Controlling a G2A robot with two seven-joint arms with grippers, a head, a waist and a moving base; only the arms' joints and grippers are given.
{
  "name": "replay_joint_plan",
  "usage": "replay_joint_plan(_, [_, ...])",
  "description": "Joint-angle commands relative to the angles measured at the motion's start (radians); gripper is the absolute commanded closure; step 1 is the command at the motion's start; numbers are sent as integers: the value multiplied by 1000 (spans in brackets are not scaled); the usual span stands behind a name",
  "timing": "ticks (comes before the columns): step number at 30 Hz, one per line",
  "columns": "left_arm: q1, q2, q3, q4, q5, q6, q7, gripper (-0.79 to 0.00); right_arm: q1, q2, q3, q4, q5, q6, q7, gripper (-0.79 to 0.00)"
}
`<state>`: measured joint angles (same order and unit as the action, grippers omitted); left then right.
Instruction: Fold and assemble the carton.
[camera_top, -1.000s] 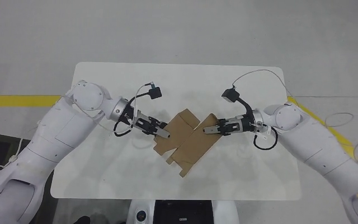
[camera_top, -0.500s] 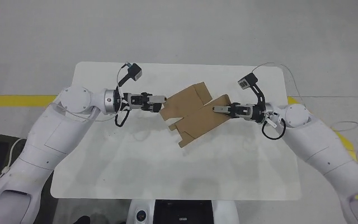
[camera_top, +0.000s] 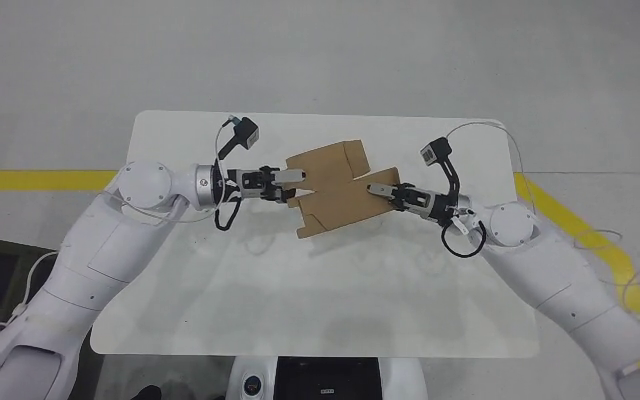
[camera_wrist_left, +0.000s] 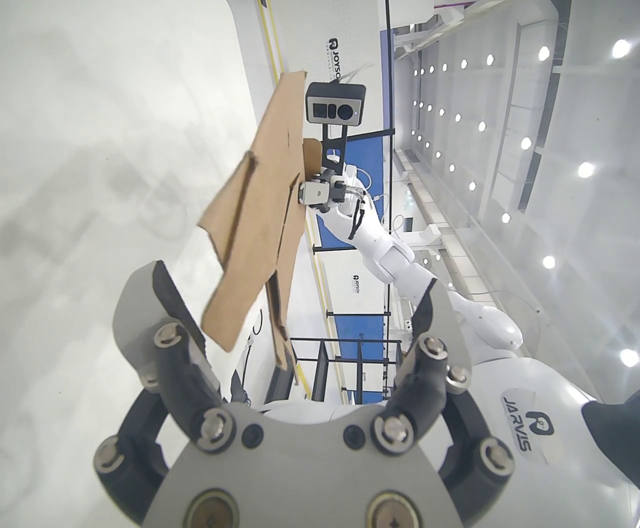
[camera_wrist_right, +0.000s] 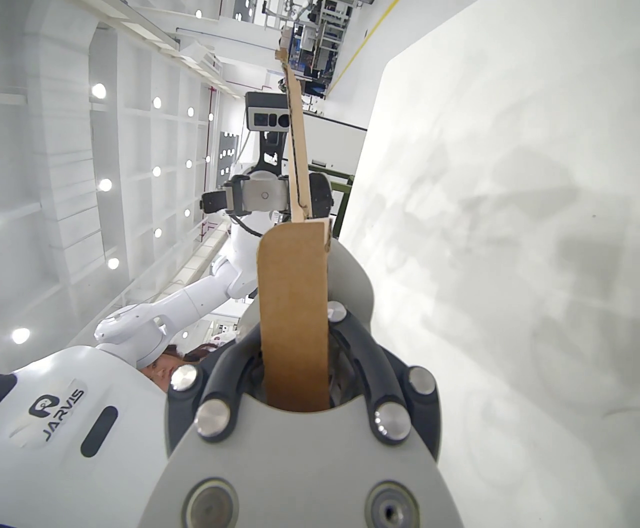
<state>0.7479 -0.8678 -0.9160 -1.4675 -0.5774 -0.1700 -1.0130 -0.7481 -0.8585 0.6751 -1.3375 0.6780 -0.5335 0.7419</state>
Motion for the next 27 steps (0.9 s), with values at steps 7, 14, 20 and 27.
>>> replay_joint_plan(7, [20,4,-46,-26,-2,31,-27,-785,-43,-3,41,-15,-56,23,-24,0])
replay_joint_plan(14, [43,6,-87,-65,-33,45,-41,-785,-62,-10,69,-28,-110,51,-33,0])
replay_joint_plan(20, [53,5,-113,-94,-23,34,-34,-785,-71,-23,78,-65,-139,65,-29,0])
replay_joint_plan(27, [46,-8,-104,-60,-17,56,3,-785,-84,-33,103,-97,-155,70,-26,0])
